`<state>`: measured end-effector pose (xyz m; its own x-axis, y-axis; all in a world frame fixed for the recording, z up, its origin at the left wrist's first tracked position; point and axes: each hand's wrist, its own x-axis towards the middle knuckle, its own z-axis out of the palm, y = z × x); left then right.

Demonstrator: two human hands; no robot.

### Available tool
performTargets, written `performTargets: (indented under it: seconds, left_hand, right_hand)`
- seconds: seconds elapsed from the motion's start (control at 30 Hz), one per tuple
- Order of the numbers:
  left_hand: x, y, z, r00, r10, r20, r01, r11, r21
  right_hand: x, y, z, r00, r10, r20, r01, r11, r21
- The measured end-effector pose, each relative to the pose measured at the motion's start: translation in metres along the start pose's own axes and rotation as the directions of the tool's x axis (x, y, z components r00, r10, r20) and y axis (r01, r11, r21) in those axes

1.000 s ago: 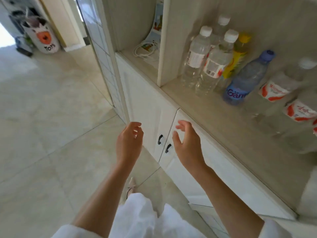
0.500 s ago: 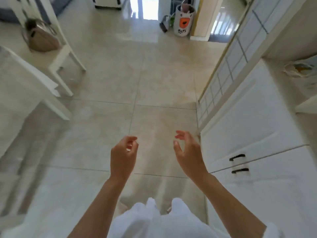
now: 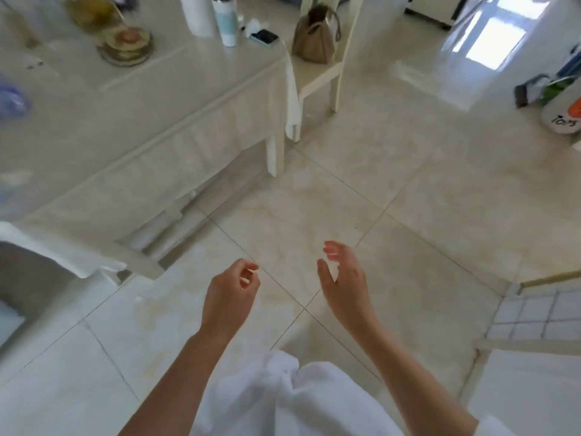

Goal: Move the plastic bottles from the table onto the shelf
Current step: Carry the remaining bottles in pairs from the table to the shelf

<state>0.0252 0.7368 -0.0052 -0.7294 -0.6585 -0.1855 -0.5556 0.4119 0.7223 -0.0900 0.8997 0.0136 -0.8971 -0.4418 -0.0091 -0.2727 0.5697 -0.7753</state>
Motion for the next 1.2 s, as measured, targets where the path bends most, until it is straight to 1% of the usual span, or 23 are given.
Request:
performTargets:
  seconds: [0.07,0.23,0.33,0.47,0.6,0.7,0.73,0.83,0.93,1.03,1.2]
  left_hand:
    - [0.009,-0.013,-0.013,0.998,-0.055,-0.022,0.056,0.998,0.016]
    - [0.035,-0.037,-0.034,0.976,-0.194,-0.097,0.190,0.981,-0.048]
    - [0.056,-0.047,-0.045,0.953,-0.270,-0.140,0.260,0.962,-0.085]
    - [0.089,-0.056,-0.062,0.901,-0.363,-0.236,0.334,0.930,-0.155]
    - [0.122,-0.063,-0.080,0.825,-0.471,-0.313,0.412,0.880,-0.237]
    - [0.140,-0.070,-0.095,0.759,-0.541,-0.363,0.453,0.838,-0.304]
    - [0.144,-0.070,-0.099,0.751,-0.547,-0.370,0.457,0.835,-0.307]
    - [0.162,-0.083,-0.123,0.681,-0.599,-0.421,0.489,0.800,-0.347]
    - [0.178,-0.099,-0.149,0.623,-0.645,-0.443,0.514,0.764,-0.390]
    - [0.193,-0.122,-0.178,0.592,-0.661,-0.461,0.525,0.750,-0.402]
    - [0.215,-0.173,-0.240,0.568,-0.674,-0.473,0.549,0.738,-0.393]
  right_hand:
    - [0.020,-0.017,0.022,0.997,-0.038,0.070,0.038,0.999,-0.001]
    - [0.072,-0.047,0.070,0.965,-0.102,0.243,0.105,0.995,0.005]
    - [0.104,-0.059,0.093,0.939,-0.133,0.318,0.136,0.991,0.011]
    - [0.152,-0.078,0.123,0.874,-0.193,0.445,0.214,0.977,0.004]
    - [0.201,-0.104,0.153,0.781,-0.252,0.572,0.293,0.956,0.021]
    - [0.229,-0.127,0.177,0.724,-0.306,0.619,0.354,0.934,0.048]
    - [0.234,-0.132,0.181,0.720,-0.319,0.617,0.364,0.930,0.056]
    - [0.255,-0.161,0.214,0.655,-0.339,0.675,0.391,0.917,0.080]
    - [0.268,-0.189,0.247,0.611,-0.350,0.710,0.400,0.911,0.105]
    - [0.273,-0.218,0.282,0.594,-0.338,0.730,0.372,0.920,0.123]
    - [0.275,-0.282,0.346,0.589,-0.313,0.745,0.312,0.939,0.148]
